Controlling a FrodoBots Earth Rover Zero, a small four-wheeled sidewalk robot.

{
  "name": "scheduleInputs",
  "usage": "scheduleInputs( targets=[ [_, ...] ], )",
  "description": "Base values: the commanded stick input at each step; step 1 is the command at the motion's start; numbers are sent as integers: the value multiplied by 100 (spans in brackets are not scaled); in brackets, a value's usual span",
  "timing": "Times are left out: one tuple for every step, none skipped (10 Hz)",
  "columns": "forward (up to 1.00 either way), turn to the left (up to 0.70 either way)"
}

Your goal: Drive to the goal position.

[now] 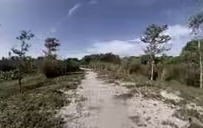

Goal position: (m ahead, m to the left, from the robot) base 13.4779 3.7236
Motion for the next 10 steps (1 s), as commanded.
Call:
scheduleInputs(
  targets=[
    [85,0],
    [85,0],
    [85,0],
    [85,0],
    [85,0],
    [85,15],
    [85,33],
    [85,31],
    [85,0],
    [85,0]
  ],
)
